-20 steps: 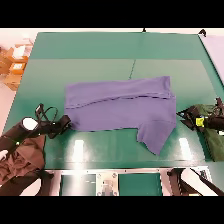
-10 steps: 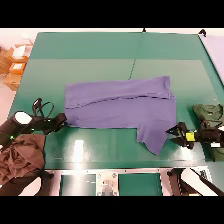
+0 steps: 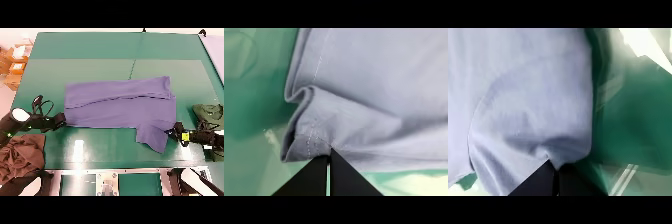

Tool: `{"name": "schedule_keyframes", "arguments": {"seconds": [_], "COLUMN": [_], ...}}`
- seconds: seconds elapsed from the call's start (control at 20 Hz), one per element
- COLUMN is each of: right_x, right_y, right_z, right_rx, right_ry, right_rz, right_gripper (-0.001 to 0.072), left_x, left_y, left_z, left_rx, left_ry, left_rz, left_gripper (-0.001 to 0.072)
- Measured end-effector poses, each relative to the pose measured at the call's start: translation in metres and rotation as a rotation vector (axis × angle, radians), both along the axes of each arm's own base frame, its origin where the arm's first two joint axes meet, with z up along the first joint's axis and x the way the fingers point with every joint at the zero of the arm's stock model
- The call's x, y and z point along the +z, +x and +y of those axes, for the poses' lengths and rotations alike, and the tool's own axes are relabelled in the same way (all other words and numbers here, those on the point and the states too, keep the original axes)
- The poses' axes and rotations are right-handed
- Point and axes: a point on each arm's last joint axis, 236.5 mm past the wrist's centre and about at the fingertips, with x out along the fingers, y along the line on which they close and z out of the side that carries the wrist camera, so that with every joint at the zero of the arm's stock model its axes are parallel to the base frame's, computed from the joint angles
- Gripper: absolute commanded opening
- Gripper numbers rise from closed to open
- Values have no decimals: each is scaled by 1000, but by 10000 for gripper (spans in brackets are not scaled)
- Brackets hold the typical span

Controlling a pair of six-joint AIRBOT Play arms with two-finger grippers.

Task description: Fold the shirts.

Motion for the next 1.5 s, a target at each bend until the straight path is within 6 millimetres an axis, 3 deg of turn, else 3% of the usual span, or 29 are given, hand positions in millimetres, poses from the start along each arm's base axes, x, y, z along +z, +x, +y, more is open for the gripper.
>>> {"name": "schedule_keyframes", "arguments": {"seconds": [0.3, 0.5, 0.7, 0.95, 1.1, 1.35, 1.4, 1.45, 1.5], "right_x": [15, 46, 89, 122, 118, 80, 72, 67, 62], "right_y": [-26, -7, 46, 133, 186, 249, 258, 265, 271], "right_z": [-1, -8, -11, -14, -19, -16, -15, -15, -16], "right_rx": [41, 32, 43, 69, 82, 119, 125, 129, 128], "right_ry": [-62, -95, -150, -203, -208, -193, -191, -190, -190], "right_rz": [65, -11, -177, -312, -327, -293, -288, -284, -283], "right_gripper": [18, 18, 18, 19, 19, 22, 82, 215, 311], "left_x": [-2, 24, 61, 69, 63, 40, 38, 36, 36], "left_y": [-37, -15, 34, 101, 144, 196, 204, 211, 217], "left_z": [28, 32, 25, 16, 15, 9, 9, 8, 8], "left_rx": [-125, -126, -120, -106, -96, -98, -91, -82, -74], "left_ry": [149, 171, 141, 93, 79, 39, 34, 27, 22], "left_rz": [160, 102, -34, -125, -162, -188, -201, -213, -226], "left_gripper": [25, 25, 25, 25, 26, 29, 226, 585, 720]}}
